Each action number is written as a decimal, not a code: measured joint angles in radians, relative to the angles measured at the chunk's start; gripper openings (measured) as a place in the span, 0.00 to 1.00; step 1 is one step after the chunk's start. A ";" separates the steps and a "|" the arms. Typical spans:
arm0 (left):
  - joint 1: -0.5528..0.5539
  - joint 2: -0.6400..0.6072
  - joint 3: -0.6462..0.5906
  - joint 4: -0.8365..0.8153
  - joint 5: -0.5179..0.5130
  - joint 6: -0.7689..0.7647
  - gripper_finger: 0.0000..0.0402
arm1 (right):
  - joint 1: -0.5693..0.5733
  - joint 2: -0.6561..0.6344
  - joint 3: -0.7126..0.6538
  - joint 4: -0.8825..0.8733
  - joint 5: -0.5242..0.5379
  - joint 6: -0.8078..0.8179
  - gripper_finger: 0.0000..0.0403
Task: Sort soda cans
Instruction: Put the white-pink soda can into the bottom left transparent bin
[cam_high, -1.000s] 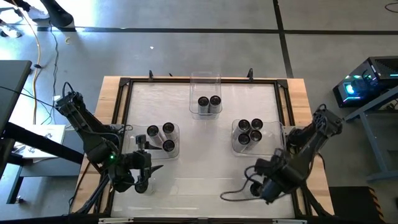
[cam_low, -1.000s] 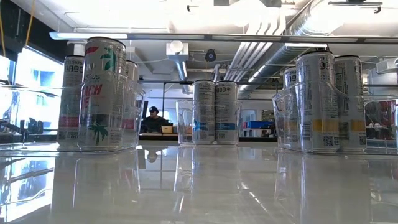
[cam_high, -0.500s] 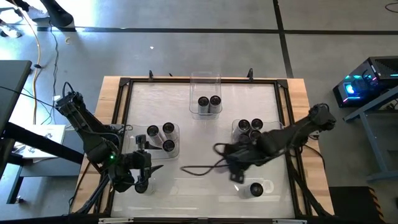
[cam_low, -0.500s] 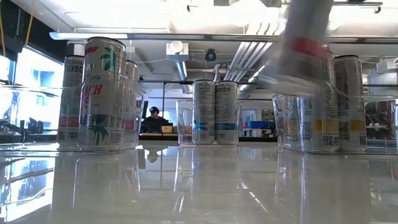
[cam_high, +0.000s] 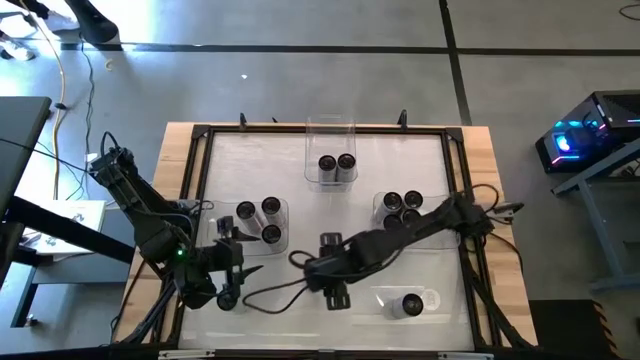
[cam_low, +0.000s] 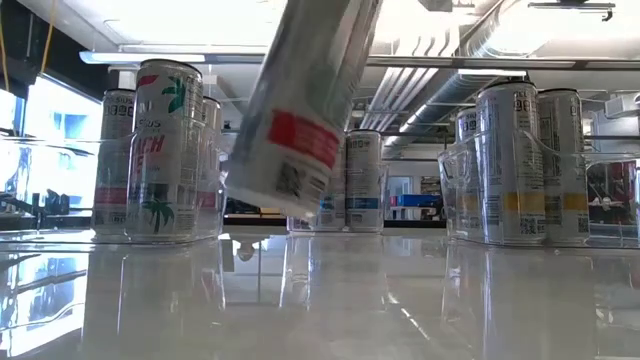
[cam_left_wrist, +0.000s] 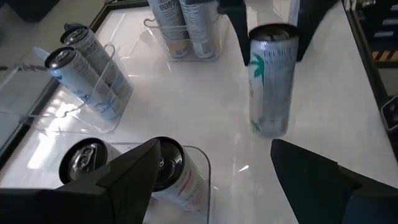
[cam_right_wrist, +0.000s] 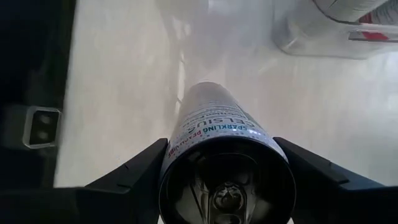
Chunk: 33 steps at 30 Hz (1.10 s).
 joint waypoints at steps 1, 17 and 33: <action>0.000 0.000 0.000 -0.001 0.000 -0.012 0.75 | 0.001 0.028 0.037 -0.025 0.004 -0.015 0.60; 0.007 0.000 0.000 0.001 0.002 -0.073 0.75 | -0.003 0.188 0.234 -0.100 -0.003 -0.154 0.80; 0.040 0.080 0.000 0.362 0.055 0.330 0.75 | 0.143 0.013 0.233 -0.212 0.366 -0.151 0.82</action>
